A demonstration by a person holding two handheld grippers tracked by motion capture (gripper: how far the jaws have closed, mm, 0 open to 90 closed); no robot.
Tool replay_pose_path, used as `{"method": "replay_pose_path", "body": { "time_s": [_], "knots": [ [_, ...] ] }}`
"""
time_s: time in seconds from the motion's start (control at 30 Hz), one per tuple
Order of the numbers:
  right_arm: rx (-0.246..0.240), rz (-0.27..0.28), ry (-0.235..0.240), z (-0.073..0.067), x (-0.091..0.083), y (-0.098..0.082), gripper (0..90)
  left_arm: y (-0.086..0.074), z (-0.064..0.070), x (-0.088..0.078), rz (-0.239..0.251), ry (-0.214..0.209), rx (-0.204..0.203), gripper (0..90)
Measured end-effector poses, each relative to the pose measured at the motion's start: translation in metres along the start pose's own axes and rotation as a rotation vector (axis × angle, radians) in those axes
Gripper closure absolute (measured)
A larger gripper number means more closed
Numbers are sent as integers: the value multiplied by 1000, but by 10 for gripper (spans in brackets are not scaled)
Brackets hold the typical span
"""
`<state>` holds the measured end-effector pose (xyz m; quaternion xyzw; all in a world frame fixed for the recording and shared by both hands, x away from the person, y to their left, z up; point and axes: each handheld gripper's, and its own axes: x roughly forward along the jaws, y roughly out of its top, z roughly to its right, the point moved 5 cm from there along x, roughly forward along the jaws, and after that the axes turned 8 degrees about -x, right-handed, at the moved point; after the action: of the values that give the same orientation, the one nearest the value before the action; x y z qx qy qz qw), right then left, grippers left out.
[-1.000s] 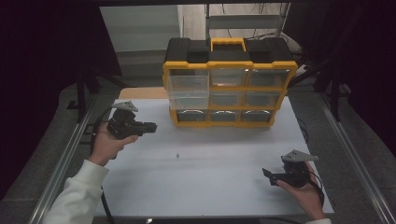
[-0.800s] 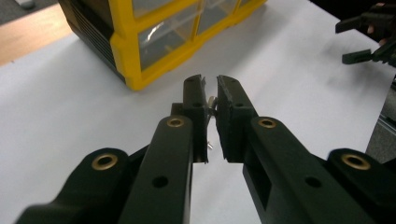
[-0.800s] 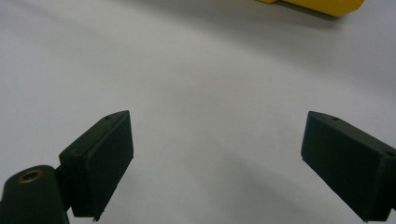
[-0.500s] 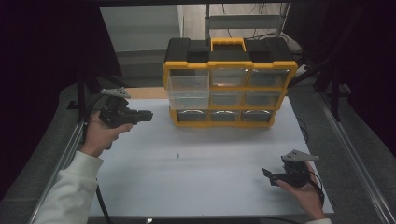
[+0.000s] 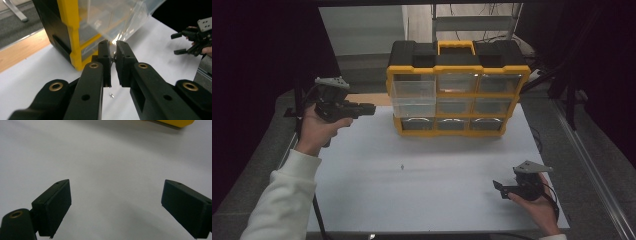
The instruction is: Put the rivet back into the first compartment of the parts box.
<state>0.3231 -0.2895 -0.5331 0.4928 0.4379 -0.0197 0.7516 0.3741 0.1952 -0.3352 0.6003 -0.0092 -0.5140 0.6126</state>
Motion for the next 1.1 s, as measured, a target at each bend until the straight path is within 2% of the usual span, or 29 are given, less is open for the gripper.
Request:
{"method": "replay_pose_path", "body": {
  "time_s": [0.27, 0.63, 0.8, 0.87, 1.1],
  "knots": [
    [1, -1, 0, 0, 0, 0, 95, 22, 9, -4, 19, -1, 20, 834],
    [0, -2, 1, 0, 0, 0, 95, 39, 17, -7, 34, 1, 39, 834],
    [-1, -3, 3, 0, 0, 0, 95, 51, 21, -10, 52, 4, 55, 834],
    [-2, -2, 4, 0, 0, 0, 95, 56, 23, -13, 73, -12, 55, 834],
    [0, 0, 3, 1, 0, 0, 95, 70, 31, -5, 55, -7, 79, 834]
  ]
}}
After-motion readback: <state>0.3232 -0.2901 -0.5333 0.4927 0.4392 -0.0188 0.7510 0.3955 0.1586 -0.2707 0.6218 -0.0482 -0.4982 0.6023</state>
